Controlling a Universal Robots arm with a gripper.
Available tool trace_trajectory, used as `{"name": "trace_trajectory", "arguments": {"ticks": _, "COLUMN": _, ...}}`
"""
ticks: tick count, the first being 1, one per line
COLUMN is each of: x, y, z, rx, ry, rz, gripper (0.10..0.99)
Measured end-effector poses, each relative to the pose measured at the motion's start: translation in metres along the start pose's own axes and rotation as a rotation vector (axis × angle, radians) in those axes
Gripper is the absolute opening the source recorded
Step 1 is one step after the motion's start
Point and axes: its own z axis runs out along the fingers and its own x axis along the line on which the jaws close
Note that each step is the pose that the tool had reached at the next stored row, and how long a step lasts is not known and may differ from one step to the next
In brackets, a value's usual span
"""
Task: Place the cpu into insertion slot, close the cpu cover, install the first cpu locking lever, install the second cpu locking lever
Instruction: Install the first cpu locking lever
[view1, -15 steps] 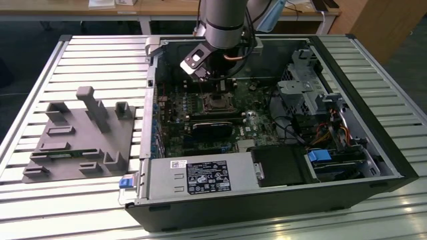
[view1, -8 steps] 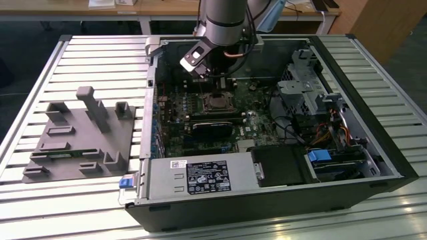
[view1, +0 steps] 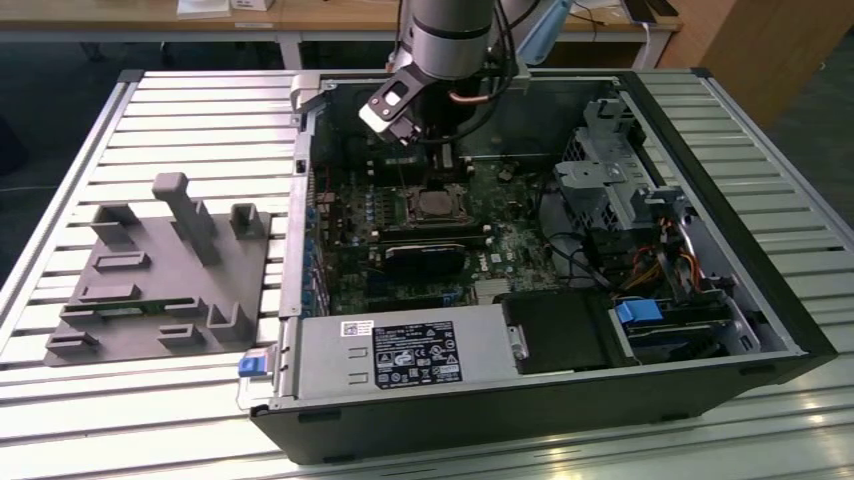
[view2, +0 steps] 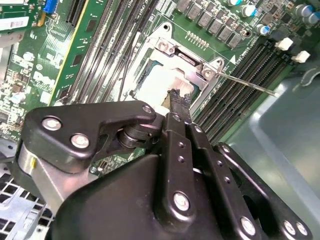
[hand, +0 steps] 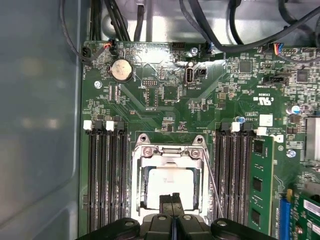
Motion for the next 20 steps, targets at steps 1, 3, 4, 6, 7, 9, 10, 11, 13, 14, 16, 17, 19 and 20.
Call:
{"name": "trace_trajectory", "arguments": {"ticks": 1, "x": 0.0, "y": 0.0, "z": -0.0019, "rx": 0.0, "ry": -0.0001, "rz": 0.0, "gripper": 0.106}}
{"name": "trace_trajectory", "arguments": {"ticks": 3, "x": 0.0, "y": 0.0, "z": -0.0048, "rx": 0.0, "ry": -0.0007, "rz": 0.0, "gripper": 0.106}}
{"name": "trace_trajectory", "arguments": {"ticks": 4, "x": 0.0, "y": 0.0, "z": -0.0054, "rx": 0.0, "ry": -0.0006, "rz": 0.0, "gripper": 0.106}}
{"name": "trace_trajectory", "arguments": {"ticks": 6, "x": 0.0, "y": 0.0, "z": -0.0071, "rx": 0.0, "ry": -0.0007, "rz": 0.0, "gripper": 0.106}}
{"name": "trace_trajectory", "arguments": {"ticks": 7, "x": 0.0001, "y": 0.0, "z": -0.0079, "rx": 0.0, "ry": -0.0011, "rz": 0.0, "gripper": 0.106}}
{"name": "trace_trajectory", "arguments": {"ticks": 9, "x": 0.0001, "y": 0.0, "z": -0.0095, "rx": 0.0, "ry": -0.0014, "rz": 0.0, "gripper": 0.106}}
{"name": "trace_trajectory", "arguments": {"ticks": 10, "x": 0.0001, "y": 0.0, "z": -0.0098, "rx": 0.0, "ry": -0.0015, "rz": 0.0, "gripper": 0.106}}
{"name": "trace_trajectory", "arguments": {"ticks": 11, "x": 0.0, "y": -0.0001, "z": -0.0103, "rx": 0.0, "ry": -0.0016, "rz": 0.0, "gripper": 0.106}}
{"name": "trace_trajectory", "arguments": {"ticks": 13, "x": 0.0001, "y": -0.0001, "z": -0.0124, "rx": 0.0, "ry": -0.0019, "rz": 0.0, "gripper": 0.106}}
{"name": "trace_trajectory", "arguments": {"ticks": 14, "x": 0.0001, "y": -0.0001, "z": -0.0137, "rx": 0.0, "ry": -0.0017, "rz": 0.0, "gripper": 0.106}}
{"name": "trace_trajectory", "arguments": {"ticks": 16, "x": 0.0001, "y": -0.0001, "z": -0.0164, "rx": 0.0, "ry": -0.0018, "rz": 0.0, "gripper": 0.106}}
{"name": "trace_trajectory", "arguments": {"ticks": 17, "x": 0.0001, "y": -0.0001, "z": -0.0176, "rx": 0.0, "ry": -0.0018, "rz": 0.0, "gripper": 0.106}}
{"name": "trace_trajectory", "arguments": {"ticks": 19, "x": 0.0001, "y": -0.0001, "z": -0.02, "rx": 0.0, "ry": -0.0019, "rz": 0.0, "gripper": 0.106}}
{"name": "trace_trajectory", "arguments": {"ticks": 20, "x": 0.0001, "y": -0.0001, "z": -0.0206, "rx": 0.0, "ry": -0.0019, "rz": 0.0, "gripper": 0.106}}
